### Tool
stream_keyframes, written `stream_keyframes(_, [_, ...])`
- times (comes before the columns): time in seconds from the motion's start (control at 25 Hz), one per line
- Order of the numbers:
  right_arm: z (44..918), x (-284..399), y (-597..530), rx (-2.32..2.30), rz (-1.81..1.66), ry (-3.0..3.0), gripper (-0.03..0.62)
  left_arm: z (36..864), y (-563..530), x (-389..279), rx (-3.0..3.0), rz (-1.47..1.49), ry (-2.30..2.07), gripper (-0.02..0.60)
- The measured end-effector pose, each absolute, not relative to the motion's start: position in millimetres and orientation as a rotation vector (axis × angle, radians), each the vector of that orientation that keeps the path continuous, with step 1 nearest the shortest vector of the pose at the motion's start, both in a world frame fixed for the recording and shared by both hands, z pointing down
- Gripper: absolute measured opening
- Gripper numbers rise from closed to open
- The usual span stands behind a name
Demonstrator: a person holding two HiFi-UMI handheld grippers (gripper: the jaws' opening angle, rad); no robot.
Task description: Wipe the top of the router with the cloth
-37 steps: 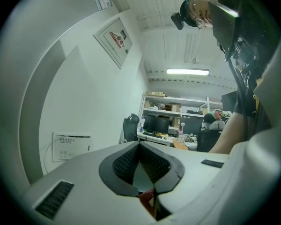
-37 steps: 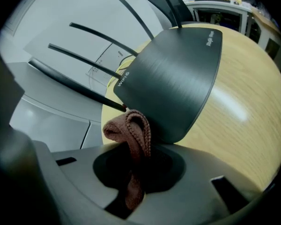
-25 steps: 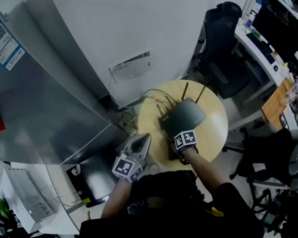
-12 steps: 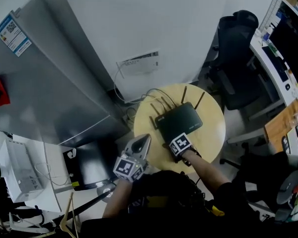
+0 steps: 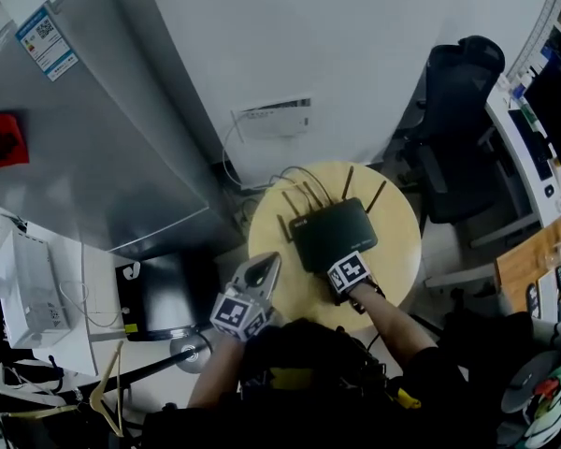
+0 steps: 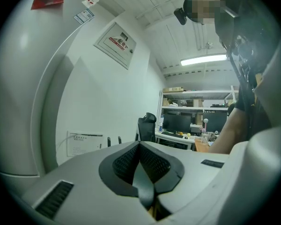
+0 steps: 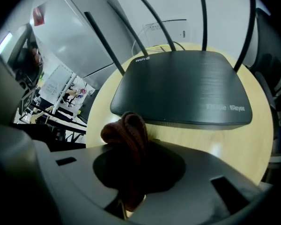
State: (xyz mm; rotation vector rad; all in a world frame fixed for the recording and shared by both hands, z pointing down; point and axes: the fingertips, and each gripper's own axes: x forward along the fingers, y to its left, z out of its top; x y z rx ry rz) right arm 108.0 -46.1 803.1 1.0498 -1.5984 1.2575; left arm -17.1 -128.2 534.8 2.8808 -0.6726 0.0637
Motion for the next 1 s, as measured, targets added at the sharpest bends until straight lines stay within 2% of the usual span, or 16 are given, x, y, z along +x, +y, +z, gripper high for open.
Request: stream_keyframes(1.0, [803.0,219.2,-41.7,1.282,1.361,-1.546,0.058,531.7,-115.3,59.8,2.934,0.128,-0.505,-0.003])
